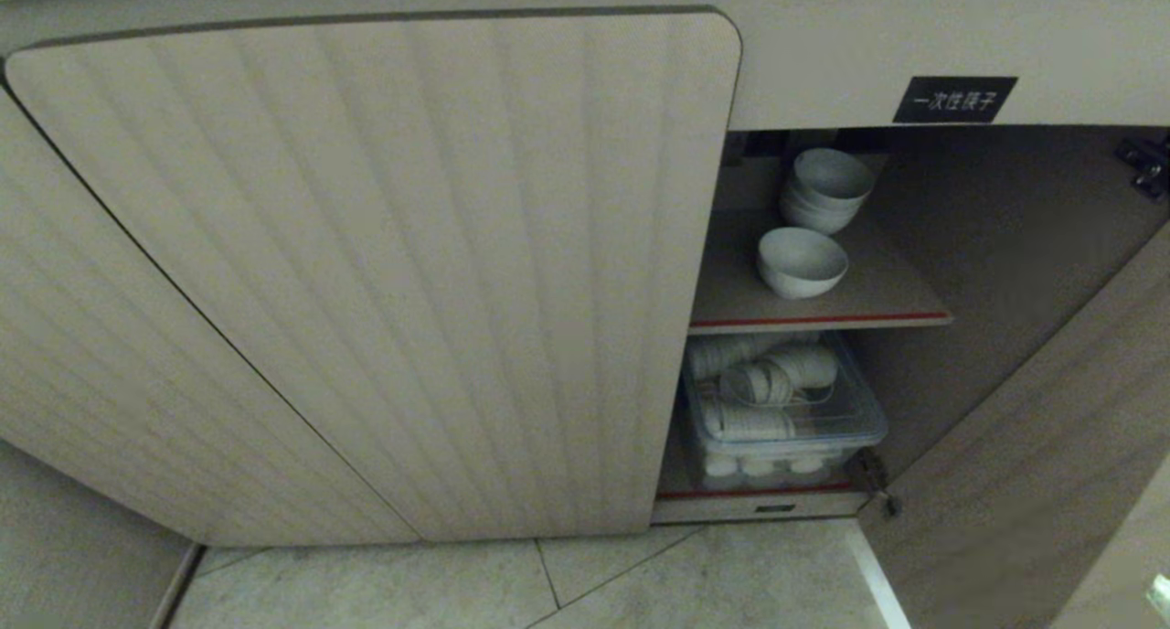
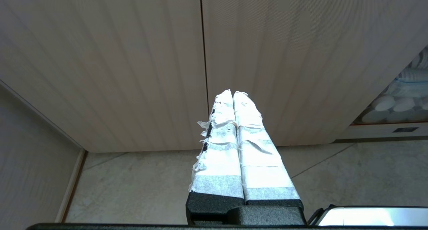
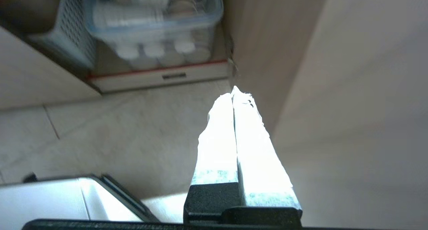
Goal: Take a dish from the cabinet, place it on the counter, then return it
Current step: Close the cabinet door
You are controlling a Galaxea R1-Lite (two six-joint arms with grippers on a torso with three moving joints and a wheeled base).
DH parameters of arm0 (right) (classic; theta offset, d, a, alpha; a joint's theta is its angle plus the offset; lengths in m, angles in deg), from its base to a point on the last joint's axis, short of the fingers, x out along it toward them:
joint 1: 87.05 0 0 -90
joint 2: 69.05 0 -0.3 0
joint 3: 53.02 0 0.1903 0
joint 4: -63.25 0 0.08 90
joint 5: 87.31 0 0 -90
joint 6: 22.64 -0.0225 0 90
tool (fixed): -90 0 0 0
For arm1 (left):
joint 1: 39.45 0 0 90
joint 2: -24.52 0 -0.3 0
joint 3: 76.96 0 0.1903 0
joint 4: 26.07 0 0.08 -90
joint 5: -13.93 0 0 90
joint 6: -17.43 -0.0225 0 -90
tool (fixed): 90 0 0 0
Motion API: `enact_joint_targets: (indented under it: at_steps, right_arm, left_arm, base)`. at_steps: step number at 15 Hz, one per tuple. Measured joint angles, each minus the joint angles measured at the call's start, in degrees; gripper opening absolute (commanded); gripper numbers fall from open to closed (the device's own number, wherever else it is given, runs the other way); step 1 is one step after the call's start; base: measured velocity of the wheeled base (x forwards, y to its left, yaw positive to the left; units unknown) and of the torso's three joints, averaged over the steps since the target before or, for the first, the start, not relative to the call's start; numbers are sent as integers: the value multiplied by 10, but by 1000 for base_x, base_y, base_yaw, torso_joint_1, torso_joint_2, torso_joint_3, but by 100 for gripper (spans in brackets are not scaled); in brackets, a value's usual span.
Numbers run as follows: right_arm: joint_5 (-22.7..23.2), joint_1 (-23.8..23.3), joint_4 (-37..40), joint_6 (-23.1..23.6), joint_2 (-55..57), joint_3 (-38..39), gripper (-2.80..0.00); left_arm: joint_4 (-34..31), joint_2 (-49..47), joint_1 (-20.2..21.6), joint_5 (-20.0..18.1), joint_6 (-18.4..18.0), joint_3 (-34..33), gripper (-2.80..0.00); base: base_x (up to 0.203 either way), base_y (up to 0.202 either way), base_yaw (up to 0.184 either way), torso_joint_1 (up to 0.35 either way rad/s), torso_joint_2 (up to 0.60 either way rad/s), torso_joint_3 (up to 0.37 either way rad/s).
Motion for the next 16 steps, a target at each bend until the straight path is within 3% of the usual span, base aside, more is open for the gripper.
enact_joint_targets:
  at_steps: [9, 16]
  right_arm:
    - [42, 0, 171, 14, -238, 0, -280]
    - [69, 1, 185, 16, -366, 0, -280]
  left_arm:
    - [0, 0, 0, 0, 0, 0, -280]
    - [0, 0, 0, 0, 0, 0, -280]
  base:
    - [0, 0, 0, 0, 0, 0]
    - [0, 0, 0, 0, 0, 0]
